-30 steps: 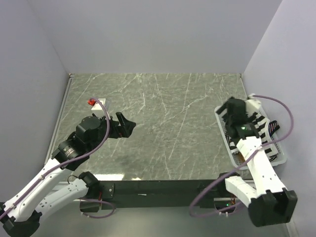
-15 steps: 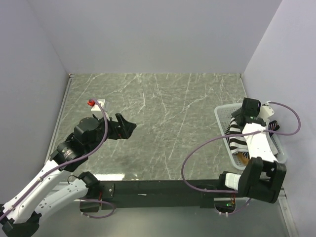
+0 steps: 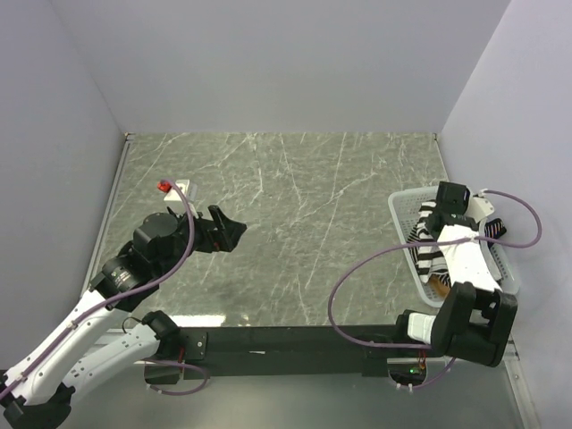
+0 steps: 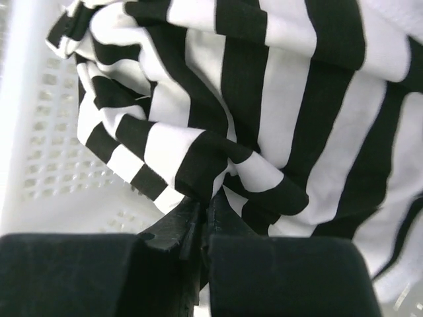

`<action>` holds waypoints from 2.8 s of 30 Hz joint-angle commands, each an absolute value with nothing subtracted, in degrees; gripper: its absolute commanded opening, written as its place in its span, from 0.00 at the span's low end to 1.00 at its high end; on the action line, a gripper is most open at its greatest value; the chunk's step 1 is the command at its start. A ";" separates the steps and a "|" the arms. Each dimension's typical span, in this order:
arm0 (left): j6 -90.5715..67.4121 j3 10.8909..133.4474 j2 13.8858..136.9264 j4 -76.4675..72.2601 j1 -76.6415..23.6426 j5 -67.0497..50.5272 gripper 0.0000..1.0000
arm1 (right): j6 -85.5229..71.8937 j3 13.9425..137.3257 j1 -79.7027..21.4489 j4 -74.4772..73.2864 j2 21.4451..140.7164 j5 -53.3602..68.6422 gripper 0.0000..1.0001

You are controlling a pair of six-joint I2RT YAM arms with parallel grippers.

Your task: Fold and stack the tank tops

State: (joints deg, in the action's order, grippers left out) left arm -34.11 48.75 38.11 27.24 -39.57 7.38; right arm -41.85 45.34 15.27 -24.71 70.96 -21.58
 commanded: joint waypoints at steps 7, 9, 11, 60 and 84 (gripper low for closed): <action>-33.92 50.71 39.37 25.75 -39.73 8.52 0.99 | -34.99 61.15 13.46 -31.90 55.92 -19.61 0.00; -34.19 50.98 39.73 25.40 -39.73 8.79 0.99 | -33.67 66.43 12.14 -32.43 54.50 -17.59 0.00; -34.72 51.33 39.90 25.23 -39.73 9.40 0.99 | -32.70 71.33 7.85 -32.61 52.56 -16.44 0.00; -70.56 41.29 90.78 -6.34 -56.33 20.20 0.58 | -34.10 44.03 -32.17 -6.24 81.29 -13.19 0.57; -73.83 43.08 87.21 11.51 -55.12 35.68 0.00 | -35.59 45.79 -31.82 -9.31 83.76 -18.19 0.57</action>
